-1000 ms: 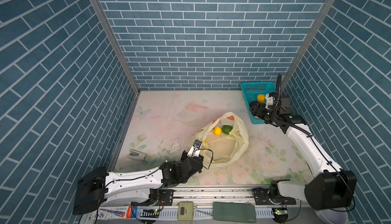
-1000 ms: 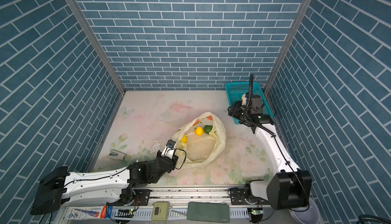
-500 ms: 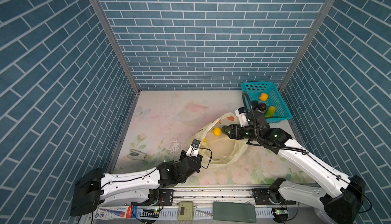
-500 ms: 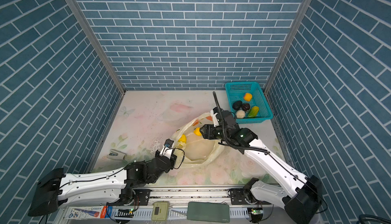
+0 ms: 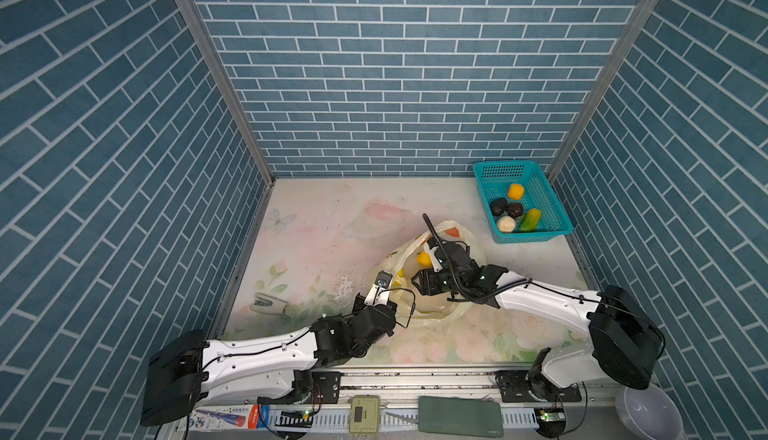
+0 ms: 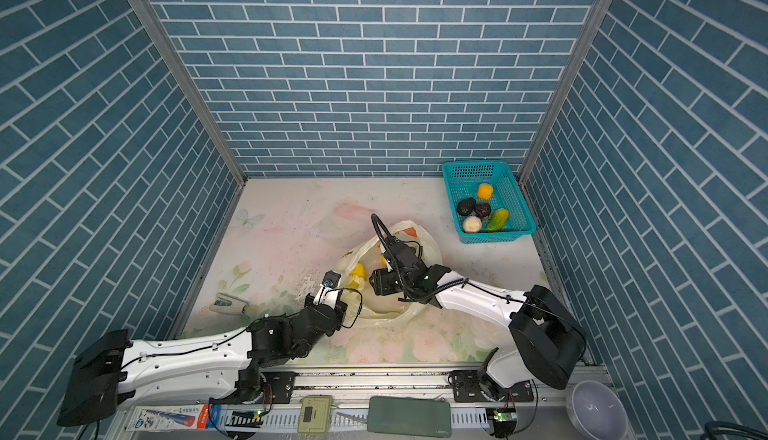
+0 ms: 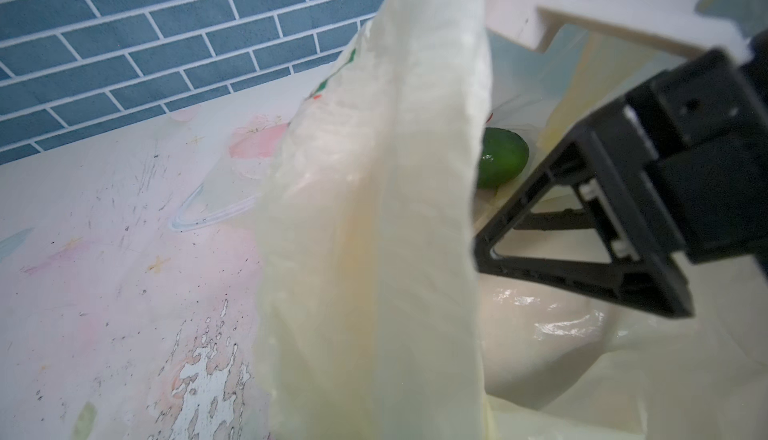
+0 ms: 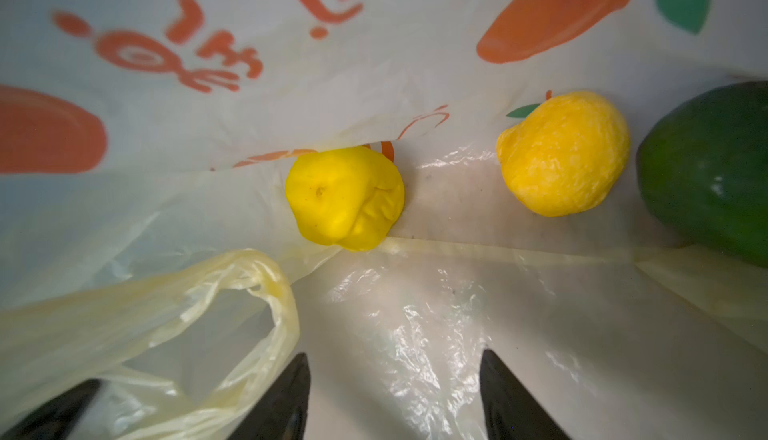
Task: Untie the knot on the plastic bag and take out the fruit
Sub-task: 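Reach the right gripper back into the bag toward the yellow fruit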
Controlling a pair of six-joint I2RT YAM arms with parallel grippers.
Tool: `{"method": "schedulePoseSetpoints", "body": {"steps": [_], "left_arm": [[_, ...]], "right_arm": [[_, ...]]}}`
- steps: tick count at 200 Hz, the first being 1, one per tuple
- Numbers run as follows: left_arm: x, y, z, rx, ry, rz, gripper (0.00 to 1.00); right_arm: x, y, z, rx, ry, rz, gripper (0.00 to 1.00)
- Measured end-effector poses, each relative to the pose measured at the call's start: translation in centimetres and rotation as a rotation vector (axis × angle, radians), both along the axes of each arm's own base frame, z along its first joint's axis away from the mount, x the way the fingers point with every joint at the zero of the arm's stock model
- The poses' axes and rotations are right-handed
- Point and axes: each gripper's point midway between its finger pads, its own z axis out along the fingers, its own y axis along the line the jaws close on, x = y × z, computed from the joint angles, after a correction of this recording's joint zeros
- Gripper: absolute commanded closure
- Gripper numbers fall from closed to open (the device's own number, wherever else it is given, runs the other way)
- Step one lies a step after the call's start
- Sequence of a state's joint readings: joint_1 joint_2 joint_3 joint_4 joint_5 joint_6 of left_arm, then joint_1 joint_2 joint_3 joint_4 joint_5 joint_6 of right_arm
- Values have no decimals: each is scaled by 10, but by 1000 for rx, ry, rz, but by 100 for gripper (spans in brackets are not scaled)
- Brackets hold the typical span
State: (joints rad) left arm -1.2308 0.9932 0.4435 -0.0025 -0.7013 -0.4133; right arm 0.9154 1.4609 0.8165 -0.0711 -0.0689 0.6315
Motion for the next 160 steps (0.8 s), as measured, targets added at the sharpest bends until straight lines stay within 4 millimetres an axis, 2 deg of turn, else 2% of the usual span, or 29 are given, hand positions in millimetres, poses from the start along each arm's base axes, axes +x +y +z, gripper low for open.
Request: {"method": "schedulePoseSetpoints", "body": {"steps": [47,88,118,160], "left_arm": [[1,0,0,-9,7,2,100],[0,-1,0,-20,22,-13,100],[-2,-1,-5,-19,39,-27,100],[-6,4,-16,-7,66,-41,100]], "right_arm": [[12,22,-32,37,27,-30,36],[26,38,-53,106,58,-102,30],[35,45,-53,154,53,-152,27],[50,61,-37,222,20,-168,26]]}}
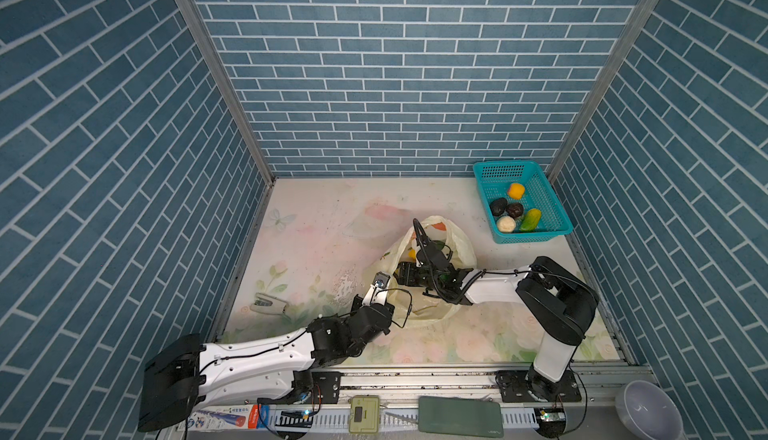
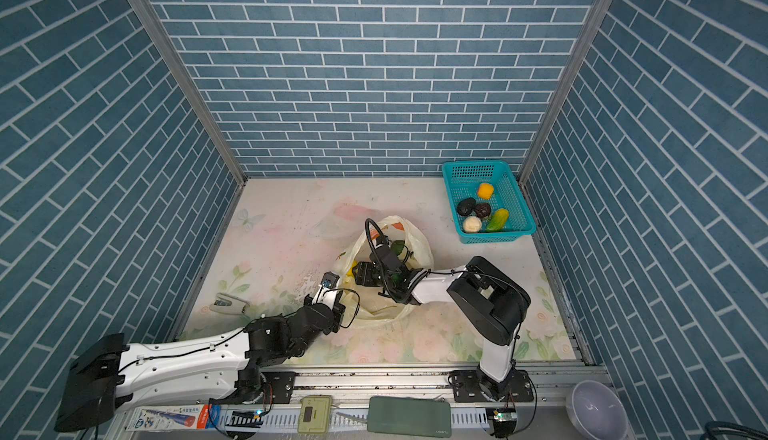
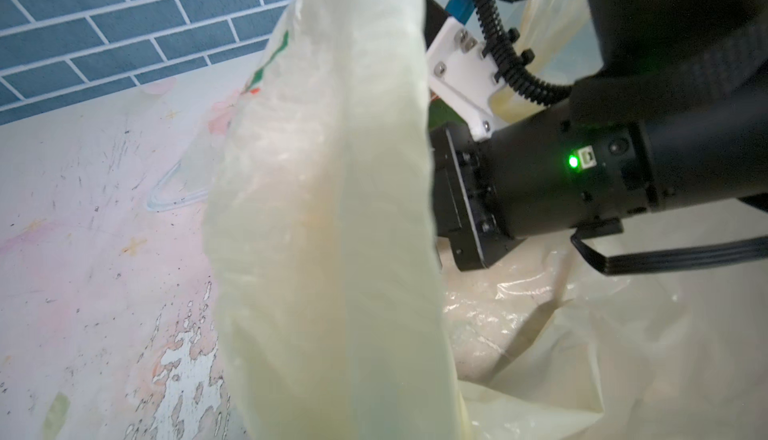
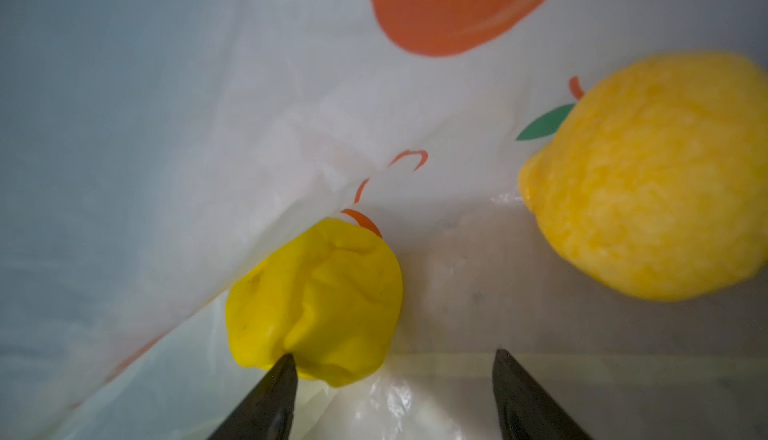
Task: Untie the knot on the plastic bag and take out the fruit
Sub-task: 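Reach the right gripper back into the bag toward the yellow fruit, then grasp the bumpy yellow fruit inside the bag with the right gripper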
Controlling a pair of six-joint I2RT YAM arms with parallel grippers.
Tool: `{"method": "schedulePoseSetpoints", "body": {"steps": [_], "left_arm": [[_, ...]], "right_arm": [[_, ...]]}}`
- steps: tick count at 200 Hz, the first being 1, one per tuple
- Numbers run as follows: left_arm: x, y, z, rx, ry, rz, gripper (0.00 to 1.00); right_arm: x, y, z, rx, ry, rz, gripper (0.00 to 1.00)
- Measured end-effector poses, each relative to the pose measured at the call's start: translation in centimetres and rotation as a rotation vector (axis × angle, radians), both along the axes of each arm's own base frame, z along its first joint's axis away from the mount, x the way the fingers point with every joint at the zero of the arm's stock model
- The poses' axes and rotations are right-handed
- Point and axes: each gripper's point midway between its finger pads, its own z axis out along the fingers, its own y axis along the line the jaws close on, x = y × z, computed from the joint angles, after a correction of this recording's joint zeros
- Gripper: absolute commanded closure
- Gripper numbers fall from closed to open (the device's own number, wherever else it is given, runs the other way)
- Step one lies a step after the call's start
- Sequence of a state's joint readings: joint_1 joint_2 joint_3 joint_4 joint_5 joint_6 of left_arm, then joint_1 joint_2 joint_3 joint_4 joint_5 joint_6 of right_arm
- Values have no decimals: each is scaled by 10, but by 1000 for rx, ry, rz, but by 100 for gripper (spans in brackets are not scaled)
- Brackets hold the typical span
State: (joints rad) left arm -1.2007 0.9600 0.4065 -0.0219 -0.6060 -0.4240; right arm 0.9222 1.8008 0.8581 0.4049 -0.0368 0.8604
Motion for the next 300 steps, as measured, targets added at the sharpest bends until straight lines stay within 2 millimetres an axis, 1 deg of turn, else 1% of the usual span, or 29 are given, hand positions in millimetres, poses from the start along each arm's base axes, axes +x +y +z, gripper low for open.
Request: {"method": "schedulePoseSetpoints", "body": {"steps": [33,66,90,115,144,173,188,207,237,253,259,292,300], "left_arm": [[-1,4,-3,-7,9,0,100],[-3,5,-4,-15,16,-6,100],[-3,7,-4,-16,17,-3,100],[-3,11,-3,-19,17,1,100],[-5,20,-1,-26,14,7,100],[-7,27,-3,-26,17,9,100],[-8,28,-5,-21,22,6,100],[-9,28,-7,-15,30,-1,100],[-10,27,-10,-5,38,-5,100],[-10,27,-11,-2,41,-7,100],[-10,27,-11,-2,41,-7,100],[-10,26,-11,-5,40,-7,100],[-10,26,-11,-5,40,-8,100]], "right_arm": [[8,12,13,37,-27,2,26],[16,29,16,47,-28,16,25],[18,41,11,41,-12,36,25],[12,48,-2,26,21,73,25],[3,56,-3,8,27,118,26],[2,59,-3,-10,36,122,32],[4,62,-3,-24,40,124,31],[6,65,-5,-42,49,130,27],[3,63,-10,-64,66,135,24],[0,58,-17,-93,87,136,24],[-1,57,-18,-100,91,136,25],[-3,54,-20,-118,98,138,43],[-4,53,-20,-120,99,137,45]]}}
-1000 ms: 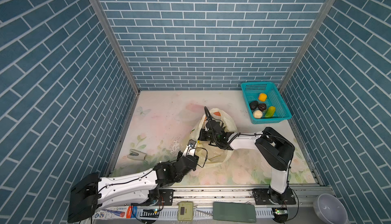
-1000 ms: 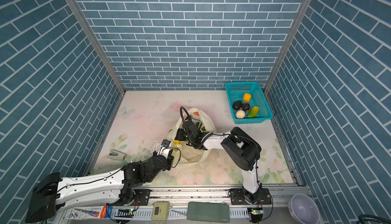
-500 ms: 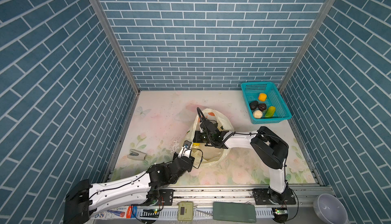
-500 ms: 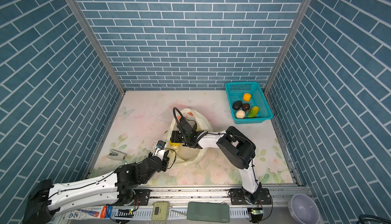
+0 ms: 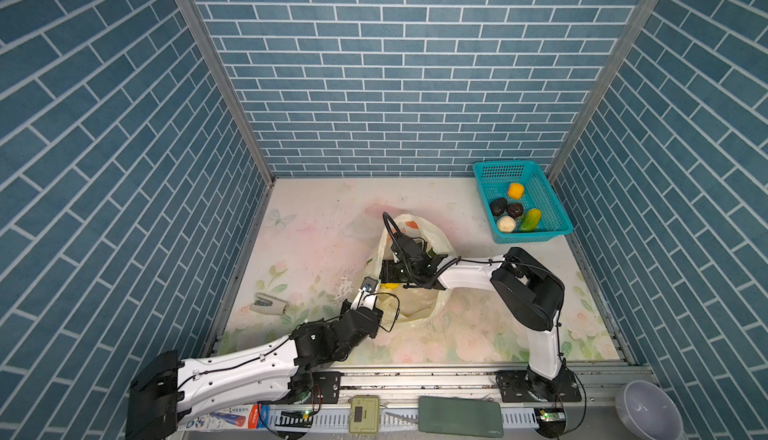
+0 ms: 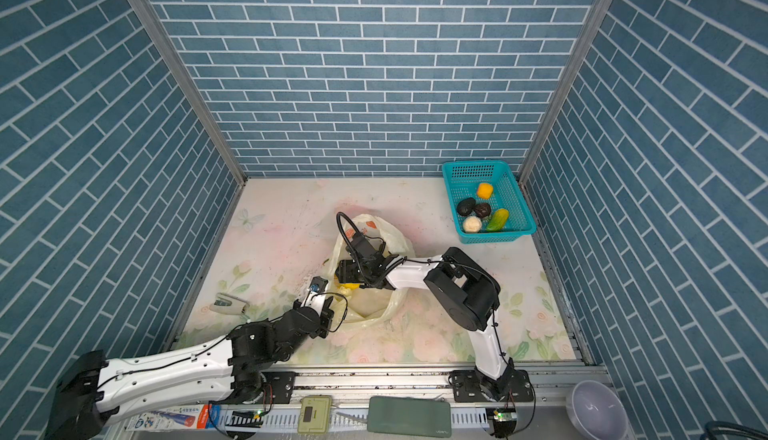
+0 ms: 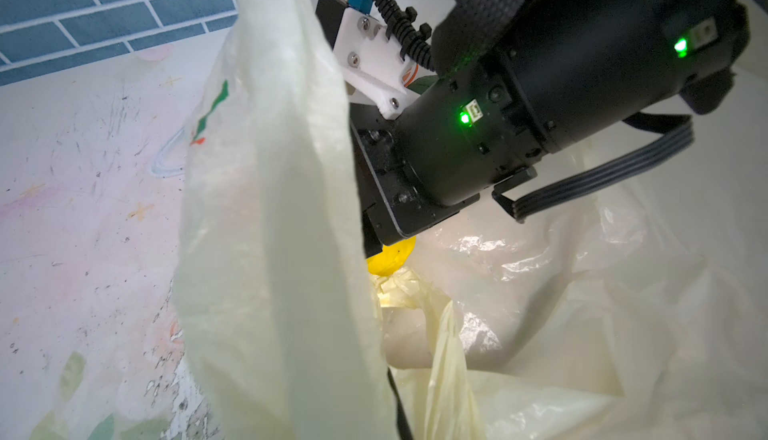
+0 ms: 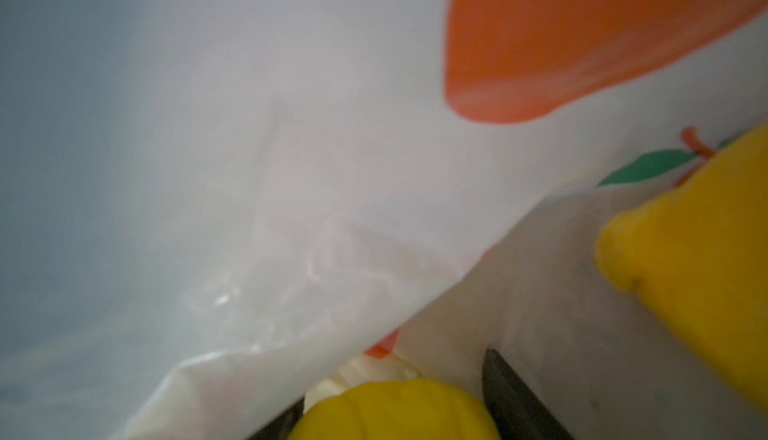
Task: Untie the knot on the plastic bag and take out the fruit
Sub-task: 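Grasp the bumpy yellow fruit inside the bag with the right gripper, then lift the yellow fruit out and carry it over the teal basket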
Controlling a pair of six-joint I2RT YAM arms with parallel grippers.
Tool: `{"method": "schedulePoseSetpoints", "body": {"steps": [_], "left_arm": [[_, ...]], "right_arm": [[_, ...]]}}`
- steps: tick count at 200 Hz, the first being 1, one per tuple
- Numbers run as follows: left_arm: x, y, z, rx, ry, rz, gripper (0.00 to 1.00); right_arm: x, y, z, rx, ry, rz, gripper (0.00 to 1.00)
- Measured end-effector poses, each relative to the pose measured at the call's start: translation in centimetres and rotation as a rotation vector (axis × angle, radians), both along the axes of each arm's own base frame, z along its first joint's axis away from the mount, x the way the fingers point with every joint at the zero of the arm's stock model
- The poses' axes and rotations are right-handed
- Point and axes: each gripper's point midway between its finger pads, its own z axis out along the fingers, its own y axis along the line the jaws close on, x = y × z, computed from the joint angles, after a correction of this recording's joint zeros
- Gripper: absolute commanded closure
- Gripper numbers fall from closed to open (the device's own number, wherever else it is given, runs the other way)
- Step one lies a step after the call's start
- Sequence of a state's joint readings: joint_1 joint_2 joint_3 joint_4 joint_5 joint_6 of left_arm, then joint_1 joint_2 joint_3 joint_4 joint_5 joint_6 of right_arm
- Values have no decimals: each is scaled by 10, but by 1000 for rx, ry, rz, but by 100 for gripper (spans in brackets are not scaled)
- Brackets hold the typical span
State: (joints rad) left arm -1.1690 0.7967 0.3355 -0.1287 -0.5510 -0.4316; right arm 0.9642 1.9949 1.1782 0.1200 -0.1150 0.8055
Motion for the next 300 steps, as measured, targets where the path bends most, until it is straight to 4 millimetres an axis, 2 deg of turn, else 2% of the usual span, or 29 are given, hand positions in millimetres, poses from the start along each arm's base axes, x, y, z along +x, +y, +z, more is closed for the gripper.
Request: {"method": "schedulePoseSetpoints", "body": {"steps": [44,107,136,156,181,218,242,268,300], "left_arm": [[0,-2,1,-10,0,-8,100],[0,-12,-4,0,8,-36,100],[2,-18,-10,29,22,-39,100],[5,-22,-7,35,18,-31,100],[10,-26,2,21,0,-18,100],[12,-27,5,15,-12,-6,100],[13,-27,6,13,-13,-7,100],[12,-28,2,23,-7,-10,100],[12,-28,-3,41,1,-11,100]], "right_arm": [[-5,-11,8,-14,0,-6,47],[-21,-46,71,5,-49,-34,46],[-33,-68,82,-25,-42,-44,45],[-42,-82,85,-52,-28,-46,44],[-51,-96,82,-87,-18,-45,40],[-54,-113,64,-174,-10,-53,34],[-51,-116,49,-224,-10,-53,38],[-52,-119,32,-269,14,-51,38],[-56,-124,31,-289,25,-43,40]]}}
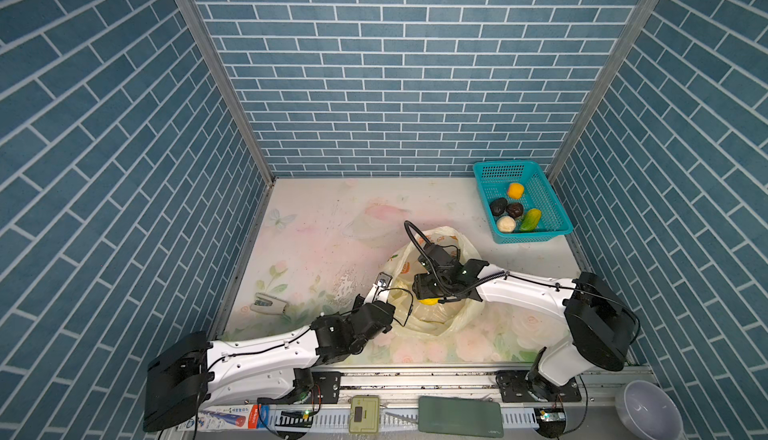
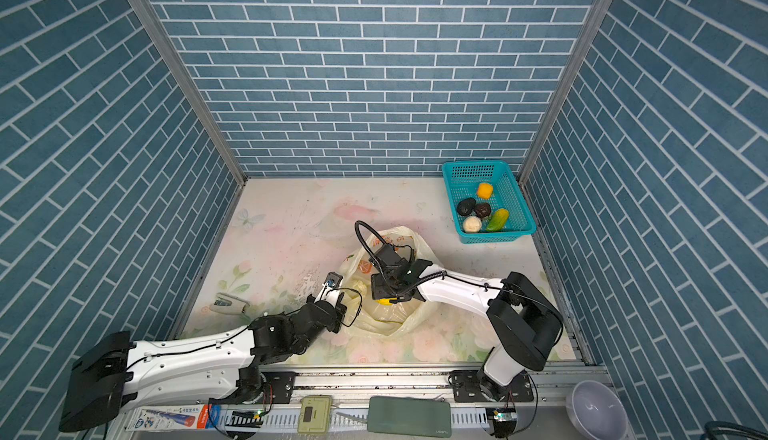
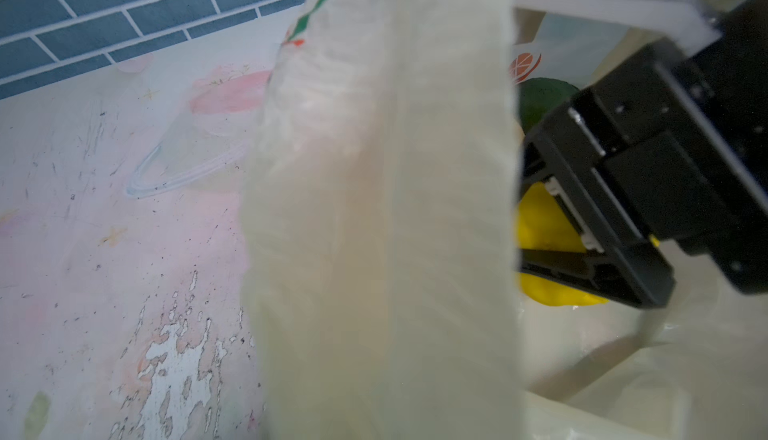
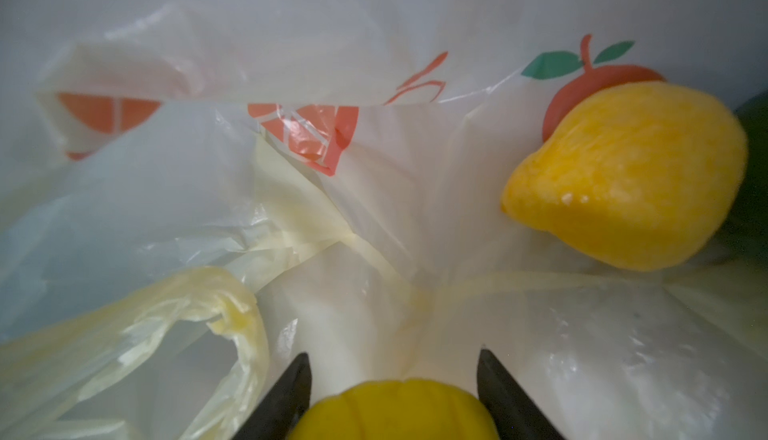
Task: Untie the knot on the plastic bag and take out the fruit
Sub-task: 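Lift the yellow fruit out and carry it over the teal basket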
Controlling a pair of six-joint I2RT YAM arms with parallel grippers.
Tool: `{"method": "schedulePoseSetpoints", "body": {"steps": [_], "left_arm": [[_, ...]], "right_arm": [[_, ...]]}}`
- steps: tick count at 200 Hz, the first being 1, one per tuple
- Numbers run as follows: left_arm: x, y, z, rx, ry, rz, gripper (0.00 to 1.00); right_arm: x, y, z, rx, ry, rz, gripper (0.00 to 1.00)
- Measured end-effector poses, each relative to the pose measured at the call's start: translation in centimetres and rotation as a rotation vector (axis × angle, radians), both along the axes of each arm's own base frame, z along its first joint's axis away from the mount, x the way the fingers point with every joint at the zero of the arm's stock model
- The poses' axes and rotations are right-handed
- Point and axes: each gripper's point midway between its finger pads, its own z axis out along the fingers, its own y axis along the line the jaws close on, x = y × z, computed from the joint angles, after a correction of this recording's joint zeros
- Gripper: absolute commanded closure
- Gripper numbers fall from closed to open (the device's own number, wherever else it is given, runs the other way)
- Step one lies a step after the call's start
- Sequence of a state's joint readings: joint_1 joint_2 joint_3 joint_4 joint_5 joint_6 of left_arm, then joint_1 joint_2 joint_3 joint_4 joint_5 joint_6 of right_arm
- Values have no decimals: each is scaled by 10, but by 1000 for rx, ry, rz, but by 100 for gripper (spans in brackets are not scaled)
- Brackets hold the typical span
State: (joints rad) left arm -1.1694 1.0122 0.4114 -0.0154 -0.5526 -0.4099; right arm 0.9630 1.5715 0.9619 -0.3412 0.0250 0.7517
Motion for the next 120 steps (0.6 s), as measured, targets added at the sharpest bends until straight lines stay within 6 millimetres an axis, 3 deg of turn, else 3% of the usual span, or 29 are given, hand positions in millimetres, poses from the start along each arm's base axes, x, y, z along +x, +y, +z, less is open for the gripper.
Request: {"method": "schedulePoseSetpoints", "body": {"steps": [30,84,120], "left_arm": [[1,-1,3,-5,-5,3,100],[6,-9,19,-28,-20,11,100],[7,-7,22,-18,-19,29,100]], "right_arm": [[-10,-7,25,35,2,15,41],[-35,-27,96,152,-27,45,41],[-32,-41,152,230,-85,33,41]]}}
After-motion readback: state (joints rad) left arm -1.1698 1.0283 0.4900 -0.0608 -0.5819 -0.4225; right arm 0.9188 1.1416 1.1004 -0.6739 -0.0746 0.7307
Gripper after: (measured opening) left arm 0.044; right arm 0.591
